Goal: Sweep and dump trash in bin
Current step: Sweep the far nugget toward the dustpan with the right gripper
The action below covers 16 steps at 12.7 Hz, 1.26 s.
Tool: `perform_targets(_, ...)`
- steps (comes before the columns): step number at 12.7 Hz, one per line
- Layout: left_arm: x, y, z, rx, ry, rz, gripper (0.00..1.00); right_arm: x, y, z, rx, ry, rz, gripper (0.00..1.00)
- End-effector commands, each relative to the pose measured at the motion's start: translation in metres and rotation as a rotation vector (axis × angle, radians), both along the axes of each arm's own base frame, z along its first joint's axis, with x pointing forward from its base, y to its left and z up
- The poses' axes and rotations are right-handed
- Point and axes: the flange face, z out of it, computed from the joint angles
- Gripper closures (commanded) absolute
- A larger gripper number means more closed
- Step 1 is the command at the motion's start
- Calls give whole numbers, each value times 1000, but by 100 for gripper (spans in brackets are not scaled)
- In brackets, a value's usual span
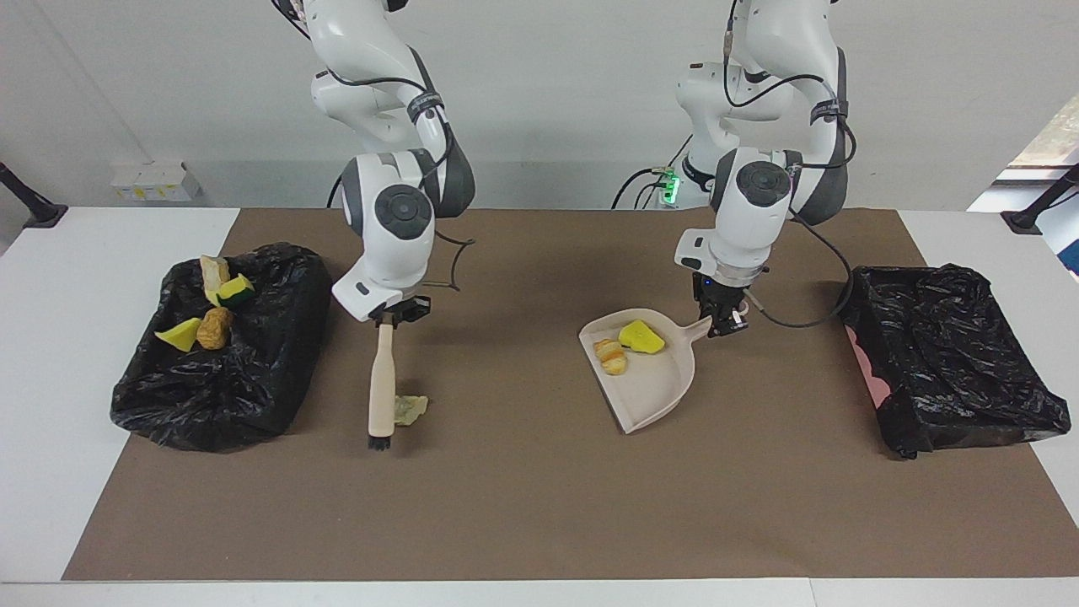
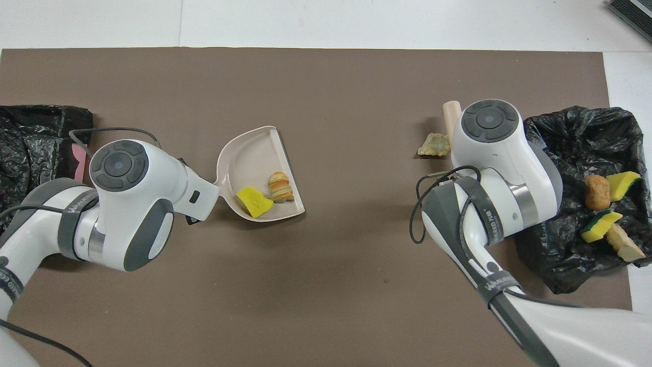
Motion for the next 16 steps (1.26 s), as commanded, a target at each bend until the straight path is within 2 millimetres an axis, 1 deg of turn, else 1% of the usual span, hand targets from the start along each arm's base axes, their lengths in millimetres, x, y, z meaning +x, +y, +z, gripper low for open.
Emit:
perform_targets(1,11,5,2,-31,-21,52,100,-10,-11,-28,15,2,68,100)
perform_targets(2,8,5,0,-29,-13,51,100,-12,1,-32,24,5,83,100)
perform_targets(3,6,5,0,-25,-7,47,100,-14,18,-33,35,6,102,100)
perform_targets(5,-4,5,-6,-18,12,43,100,-22,56,-31,112,13,99,100)
perform_targets(7,-8,7,-6,-15,14,42,100,-31,103,-37,174,28,118,100)
perform_targets(9,-7,10,-6,-13,19,47,100,-39,136,-38,241,24,123,100)
perform_targets(10,-7,12,-6,-13,19,48,100,-43,145,-38,273,31,112,100)
perform_targets(12,-8,12,-7,-10,27,47,100,-55,182,-32,361,40,107,100)
perform_targets(14,-9,13,-8,-8,33,46,100,-72,222,-35,441,36,112,100)
perform_targets(15,-10,14,-7,-8,33,46,100,-76,238,-36,488,36,93,100)
perform_targets(16,-12,14,-8,-6,38,46,100,-79,252,-29,543,37,68,100)
